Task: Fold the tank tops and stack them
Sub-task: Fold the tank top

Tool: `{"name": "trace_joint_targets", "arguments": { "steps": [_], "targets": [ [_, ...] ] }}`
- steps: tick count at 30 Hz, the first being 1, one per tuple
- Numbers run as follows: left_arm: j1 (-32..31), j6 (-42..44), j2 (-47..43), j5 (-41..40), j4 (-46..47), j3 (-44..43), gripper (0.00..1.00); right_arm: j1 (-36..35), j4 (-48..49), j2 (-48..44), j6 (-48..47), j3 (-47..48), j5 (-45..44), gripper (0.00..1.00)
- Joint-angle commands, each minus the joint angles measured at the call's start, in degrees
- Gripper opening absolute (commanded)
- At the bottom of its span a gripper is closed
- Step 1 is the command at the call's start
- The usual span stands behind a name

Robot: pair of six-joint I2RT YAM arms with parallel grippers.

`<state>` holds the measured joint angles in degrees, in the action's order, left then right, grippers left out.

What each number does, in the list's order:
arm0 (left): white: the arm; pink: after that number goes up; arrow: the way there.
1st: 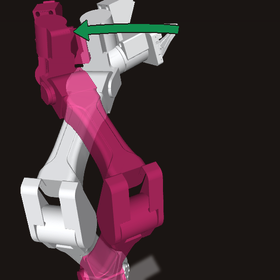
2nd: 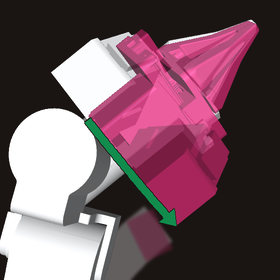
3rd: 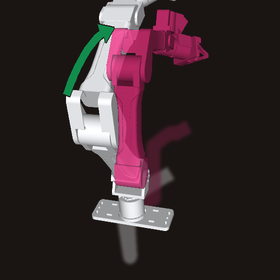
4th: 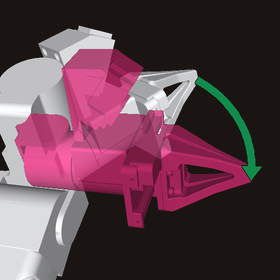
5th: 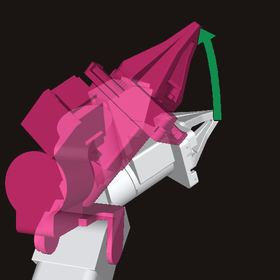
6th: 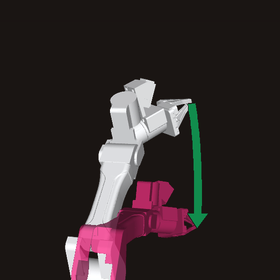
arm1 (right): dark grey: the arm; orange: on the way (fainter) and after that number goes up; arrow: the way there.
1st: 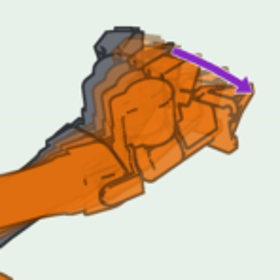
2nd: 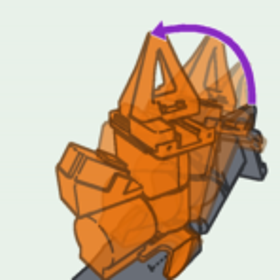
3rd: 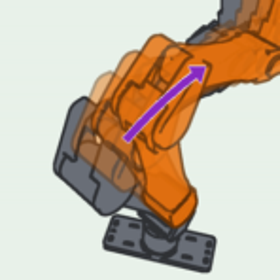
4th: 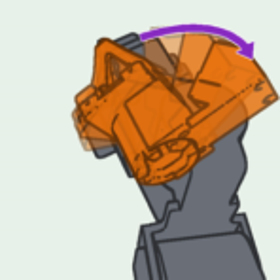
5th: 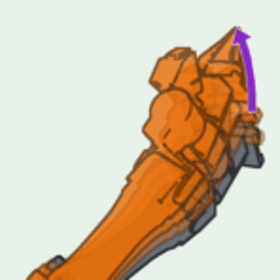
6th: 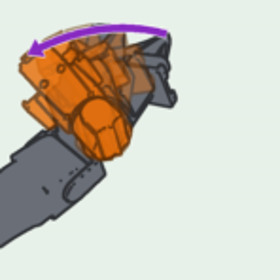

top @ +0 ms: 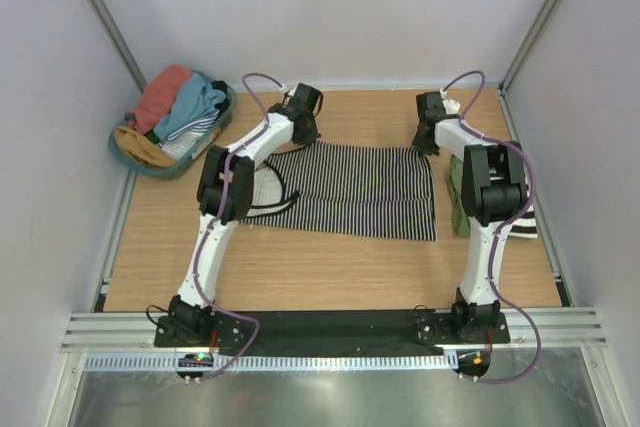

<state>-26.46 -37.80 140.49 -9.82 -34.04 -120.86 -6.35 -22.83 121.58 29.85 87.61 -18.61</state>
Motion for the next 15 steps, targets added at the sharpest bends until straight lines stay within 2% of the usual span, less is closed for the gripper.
{"name": "trace_joint_targets", "arguments": {
  "steps": [1,9,15],
  "targets": [
    [-0.1,2.2,-1.3,-4.3,1.3,-1.7,0.00,0.2,1.9,-0.1,-0.4,1.7,0.9,0.01],
    [-0.2,4.9,-10.5,-4.3,12.0,10.9,0.00,0.0,3.1,-2.4,-1.8,1.2,0.0,0.01],
    [-0.8,5.0,-15.4,-6.3,19.1,19.4,0.00,-0.1,5.9,-6.8,-1.5,-3.8,-1.7,0.01]
  ]
}}
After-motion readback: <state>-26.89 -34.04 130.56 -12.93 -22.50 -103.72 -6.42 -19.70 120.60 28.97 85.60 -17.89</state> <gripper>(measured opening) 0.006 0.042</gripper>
